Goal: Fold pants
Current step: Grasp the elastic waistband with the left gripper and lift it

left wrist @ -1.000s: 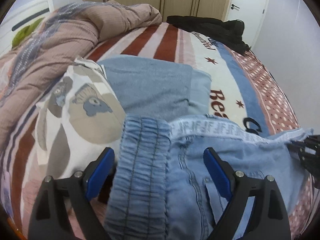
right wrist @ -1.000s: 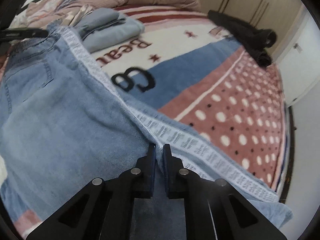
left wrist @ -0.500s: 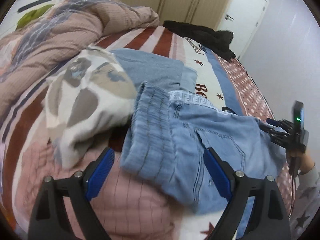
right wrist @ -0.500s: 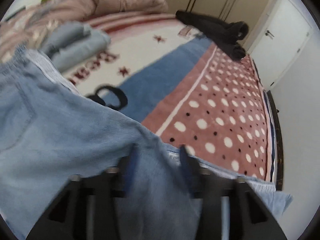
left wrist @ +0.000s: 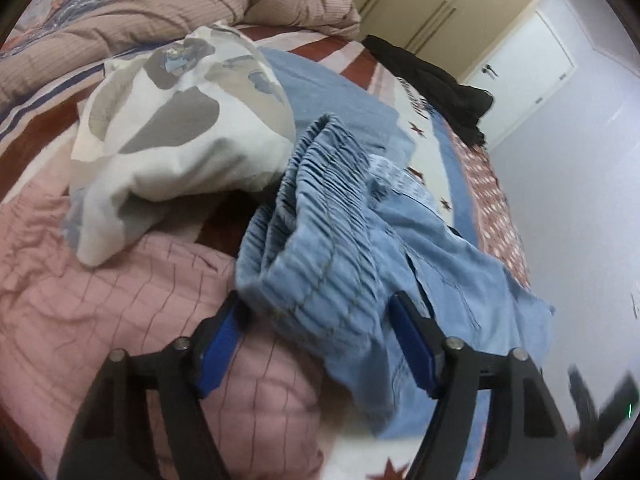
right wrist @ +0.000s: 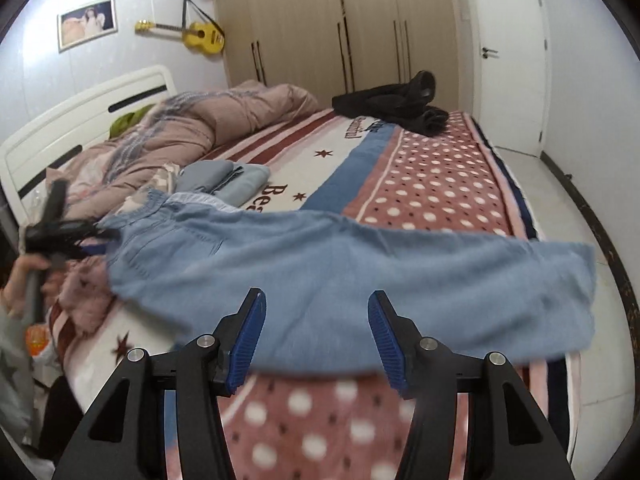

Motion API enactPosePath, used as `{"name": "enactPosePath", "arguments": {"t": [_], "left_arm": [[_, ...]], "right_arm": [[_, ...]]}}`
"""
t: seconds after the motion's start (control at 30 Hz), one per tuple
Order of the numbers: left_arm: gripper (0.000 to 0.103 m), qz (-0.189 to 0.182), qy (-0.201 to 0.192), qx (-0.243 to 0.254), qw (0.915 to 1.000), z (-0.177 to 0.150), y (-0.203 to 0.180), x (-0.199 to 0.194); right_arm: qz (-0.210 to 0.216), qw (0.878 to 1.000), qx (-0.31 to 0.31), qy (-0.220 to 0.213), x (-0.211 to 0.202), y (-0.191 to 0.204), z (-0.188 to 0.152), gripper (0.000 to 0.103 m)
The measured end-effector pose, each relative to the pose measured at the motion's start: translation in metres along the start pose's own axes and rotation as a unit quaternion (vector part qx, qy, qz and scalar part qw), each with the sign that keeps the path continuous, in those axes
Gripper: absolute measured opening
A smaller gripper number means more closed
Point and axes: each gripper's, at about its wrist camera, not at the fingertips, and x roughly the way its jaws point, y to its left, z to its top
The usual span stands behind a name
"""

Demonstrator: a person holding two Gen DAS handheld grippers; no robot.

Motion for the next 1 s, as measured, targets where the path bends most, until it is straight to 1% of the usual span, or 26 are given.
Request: {"name": "enactPosePath", "arguments": {"t": [0.07, 0.13, 0.17, 0.2, 0.27, 0.3, 0.37, 0.4, 0.47, 0.53, 0.63, 0.7, 0.77, 0.9, 1.0], "left_arm": [[0.059, 0.014, -0.008, -0.011, 0.9998, 0.002, -0.001, 0.005], [0.054, 0.028, -0.026, -0.001, 0.9993, 0.001, -0.008, 0.003], [0.046, 0.036, -0.036, 0.009, 0.9987, 0.000, -0.012, 0.000], [0.041, 0.041, -0.046, 0.021, 0.9979, -0.002, -0.018, -0.004], [0.039, 0.048, -0.064, 0.047, 0.9957, -0.004, -0.030, -0.012], [0.036, 0.050, -0.069, 0.052, 0.9951, -0.003, -0.033, -0.014], [0.034, 0.051, -0.080, 0.051, 0.9942, 0.001, -0.038, -0.017], [0.031, 0.052, -0.084, 0.048, 0.9939, 0.002, -0.037, -0.019], [0.028, 0.061, -0.099, 0.048, 0.9921, 0.004, -0.039, -0.024], [0.026, 0.066, -0.119, 0.050, 0.9895, 0.005, -0.039, -0.033], [0.025, 0.053, -0.135, 0.026, 0.9891, 0.007, -0.026, -0.050], [0.024, 0.051, -0.143, 0.025, 0.9881, 0.009, -0.020, -0.060], [0.023, 0.060, -0.158, 0.036, 0.9850, 0.009, -0.020, -0.070], [0.023, 0.081, -0.193, 0.037, 0.9772, 0.007, -0.013, -0.092], [0.022, 0.097, -0.216, 0.026, 0.9712, 0.013, 0.001, -0.111]], "right_arm": [[-0.006, 1.000, 0.010, -0.011, -0.020, 0.002, -0.020, 0.049], [-0.009, 0.999, 0.024, -0.019, -0.036, 0.001, -0.035, 0.049], [-0.012, 0.999, 0.032, -0.023, -0.043, 0.000, -0.042, 0.049], [-0.015, 0.999, 0.040, -0.025, -0.049, -0.002, -0.049, 0.049], [-0.017, 0.998, 0.053, -0.026, -0.058, -0.005, -0.060, 0.049], [-0.017, 0.998, 0.059, -0.026, -0.061, -0.007, -0.066, 0.049], [-0.019, 0.998, 0.062, -0.022, -0.066, -0.007, -0.073, 0.049], [-0.024, 0.998, 0.059, -0.020, -0.067, -0.007, -0.075, 0.049], [-0.034, 0.998, 0.053, -0.018, -0.068, -0.007, -0.075, 0.049], [-0.031, 0.998, 0.058, -0.022, -0.072, -0.008, -0.076, 0.049], [-0.028, 0.997, 0.066, -0.028, -0.078, -0.010, -0.074, 0.049], [-0.033, 0.997, 0.063, -0.030, -0.080, -0.010, -0.073, 0.049], [-0.032, 0.997, 0.062, -0.030, -0.082, -0.010, -0.072, 0.049], [-0.029, 0.997, 0.062, -0.031, -0.083, -0.007, -0.072, 0.049], [-0.024, 0.998, 0.058, -0.033, -0.084, -0.001, -0.070, 0.049]]}}
